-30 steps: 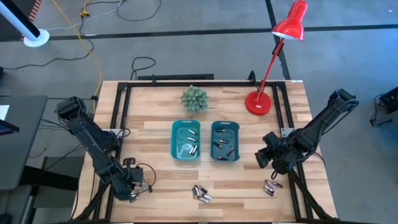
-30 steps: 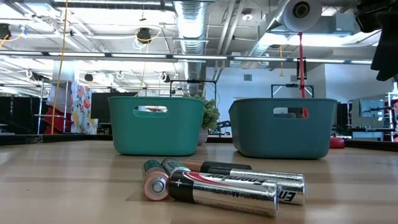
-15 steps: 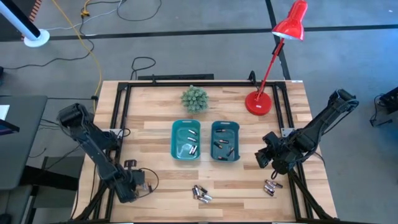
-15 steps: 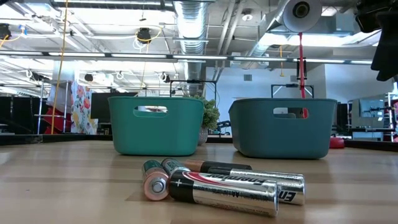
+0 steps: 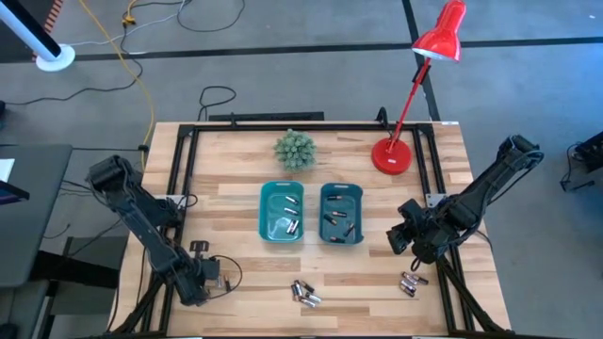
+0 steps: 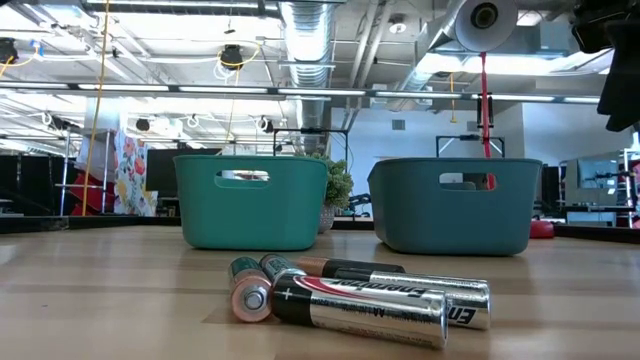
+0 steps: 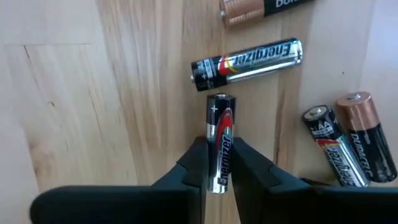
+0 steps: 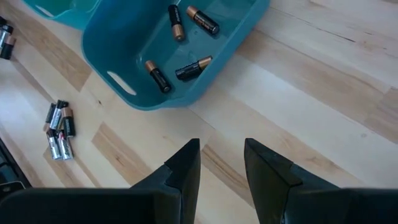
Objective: Sort batteries
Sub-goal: Put the silver battery into the green bin
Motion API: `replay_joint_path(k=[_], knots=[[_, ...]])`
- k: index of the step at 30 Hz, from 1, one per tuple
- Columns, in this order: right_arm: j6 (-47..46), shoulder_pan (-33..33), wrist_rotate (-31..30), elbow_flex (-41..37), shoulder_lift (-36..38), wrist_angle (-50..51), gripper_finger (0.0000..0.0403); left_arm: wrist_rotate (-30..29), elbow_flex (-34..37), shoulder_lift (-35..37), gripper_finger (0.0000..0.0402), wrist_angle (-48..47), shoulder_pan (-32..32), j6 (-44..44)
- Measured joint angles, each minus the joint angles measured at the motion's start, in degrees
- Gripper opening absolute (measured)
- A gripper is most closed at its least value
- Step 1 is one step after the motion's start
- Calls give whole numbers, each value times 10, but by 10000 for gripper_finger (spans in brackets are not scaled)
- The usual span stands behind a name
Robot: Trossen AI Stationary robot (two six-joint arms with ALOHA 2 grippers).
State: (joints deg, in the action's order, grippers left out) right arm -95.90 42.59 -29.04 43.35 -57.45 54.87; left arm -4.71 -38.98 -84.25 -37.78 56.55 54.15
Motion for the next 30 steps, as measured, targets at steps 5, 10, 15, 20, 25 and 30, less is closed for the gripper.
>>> replay_joint_path(k=[5, 10, 15, 20, 25, 30], knots=[[4, 0, 0, 0, 0, 1, 140, 11, 0, 13, 40, -9, 0, 2], [5, 0, 0, 0, 0, 2, 140, 19, -4, 48, 40, -63, 0, 51], [18, 0, 0, 0, 0, 2, 140, 14, -46, 93, 40, -156, -1, 100], [21, 0, 0, 0, 0, 2, 140, -31, -96, 136, 40, -240, -23, 189], [20, 0, 0, 0, 0, 3, 140, -99, -145, 148, 40, -285, -83, 171], [21, 0, 0, 0, 0, 2, 140, -123, -171, 143, 40, -254, -211, 72]])
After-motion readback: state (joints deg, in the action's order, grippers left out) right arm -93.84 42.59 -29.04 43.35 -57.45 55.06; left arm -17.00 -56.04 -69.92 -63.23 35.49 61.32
